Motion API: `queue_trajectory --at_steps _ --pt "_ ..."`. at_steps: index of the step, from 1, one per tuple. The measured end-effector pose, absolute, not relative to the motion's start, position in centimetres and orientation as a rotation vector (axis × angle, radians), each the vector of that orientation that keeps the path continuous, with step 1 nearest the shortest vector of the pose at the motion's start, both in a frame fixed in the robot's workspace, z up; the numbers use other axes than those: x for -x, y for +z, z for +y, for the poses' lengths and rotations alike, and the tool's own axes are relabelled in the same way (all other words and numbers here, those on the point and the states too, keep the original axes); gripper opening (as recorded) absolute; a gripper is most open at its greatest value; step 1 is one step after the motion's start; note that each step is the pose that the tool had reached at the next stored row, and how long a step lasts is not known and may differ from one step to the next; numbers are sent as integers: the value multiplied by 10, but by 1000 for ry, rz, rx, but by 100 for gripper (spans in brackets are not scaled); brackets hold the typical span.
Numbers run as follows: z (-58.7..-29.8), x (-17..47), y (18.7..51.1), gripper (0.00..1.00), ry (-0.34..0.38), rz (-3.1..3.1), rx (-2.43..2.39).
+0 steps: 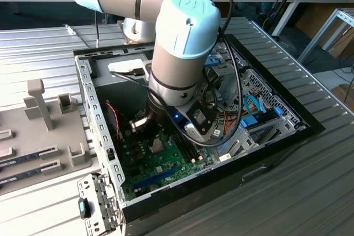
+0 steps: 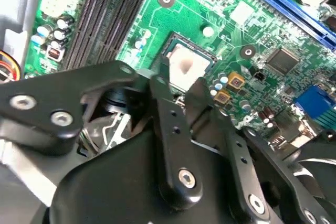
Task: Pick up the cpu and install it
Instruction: 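Place the cpu into insertion slot, then close the cpu cover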
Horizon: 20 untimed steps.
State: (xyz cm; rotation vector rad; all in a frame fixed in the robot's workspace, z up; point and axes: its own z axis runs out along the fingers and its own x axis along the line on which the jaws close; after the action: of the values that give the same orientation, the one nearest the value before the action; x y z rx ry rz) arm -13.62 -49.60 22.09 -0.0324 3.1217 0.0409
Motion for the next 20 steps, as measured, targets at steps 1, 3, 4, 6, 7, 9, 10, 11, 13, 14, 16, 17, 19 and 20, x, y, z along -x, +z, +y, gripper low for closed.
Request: queue_trajectory --at_steps 1,3,4,6,7,9,10,11,13,14,16,17,19,20 --pt "-496 131 221 32 41 3124 33" --pt "-495 122 221 20 41 3129 32" --pt "-495 116 221 14 41 3133 32" --pt "-491 102 221 11 46 3137 32" --pt "-490 99 221 11 50 3138 32" --pt "-489 93 223 11 57 3138 32" --pt "-489 92 224 11 57 3138 33" --pt "-489 92 224 11 57 3139 32" --pt "-489 92 225 11 57 3138 32" --pt "-489 92 225 11 57 3138 32" --pt "-489 92 225 11 57 3139 33" --pt "-488 92 225 11 57 3139 32" --pt "-481 92 225 11 61 3138 32" --pt "-478 92 225 11 65 3138 32"
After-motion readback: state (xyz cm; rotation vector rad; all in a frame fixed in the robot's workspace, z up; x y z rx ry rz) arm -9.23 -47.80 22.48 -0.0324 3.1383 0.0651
